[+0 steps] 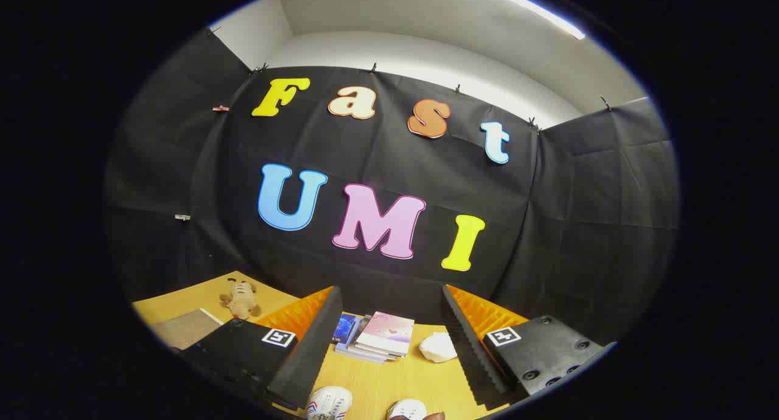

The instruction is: Open the storage box then place both shoes into the box .Put the left shoe in first, then the right shoe, with the right side of both shoes facing outward in a uniform manner.

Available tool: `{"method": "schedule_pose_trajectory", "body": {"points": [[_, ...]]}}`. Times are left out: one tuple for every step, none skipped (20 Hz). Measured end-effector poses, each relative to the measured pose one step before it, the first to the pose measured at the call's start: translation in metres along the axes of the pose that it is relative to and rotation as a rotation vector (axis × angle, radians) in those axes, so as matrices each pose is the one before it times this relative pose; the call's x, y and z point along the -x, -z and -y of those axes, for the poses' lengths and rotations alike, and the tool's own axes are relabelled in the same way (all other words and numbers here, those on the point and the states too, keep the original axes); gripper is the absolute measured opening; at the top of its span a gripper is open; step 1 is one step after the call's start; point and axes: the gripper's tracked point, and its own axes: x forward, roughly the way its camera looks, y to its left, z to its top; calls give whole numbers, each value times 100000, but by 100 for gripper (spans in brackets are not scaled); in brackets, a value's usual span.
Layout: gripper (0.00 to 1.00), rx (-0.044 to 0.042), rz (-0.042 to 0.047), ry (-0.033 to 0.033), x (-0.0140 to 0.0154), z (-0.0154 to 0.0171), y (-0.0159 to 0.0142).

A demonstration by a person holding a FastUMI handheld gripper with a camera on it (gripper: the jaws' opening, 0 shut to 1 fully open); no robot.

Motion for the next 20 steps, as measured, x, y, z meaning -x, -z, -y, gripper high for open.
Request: {"method": "schedule_pose_trajectory", "body": {"points": [[97,83,21,-581,-75,-294,-78],[98,-27,7,-280,9,-153,11],[98,-397,311,-325,-46,-122,-157],[98,-537,258,-268,-123,-171,-128],[98,-390,175,-158,13,-190,3],[97,-93,50,225,-113,-52,60],[97,154,-472,468,-77,-14,214],[97,106,-290,191,-63,-134,136],[97,21,-160,202,-68,-135,93],[97,-23,-170,-51,-12,-185,169],[97,-159,-337,-126,-49,-257,133],[98,-230,-253,-340,-63,-283,69],[97,-86,-261,-277,-5,-233,102],[98,95,-147,-83,-55,-152,93],[98,112,17,48,24,-70,47],[97,-22,356,-34,16,-116,-84],[97,-22,93,-26,-131,-26,-33],[97,-12,-16,-796,-108,-167,123],[98,-187,-51,-1018,-144,-262,12],[97,-431,-438,-1564,-130,-293,158]]}}
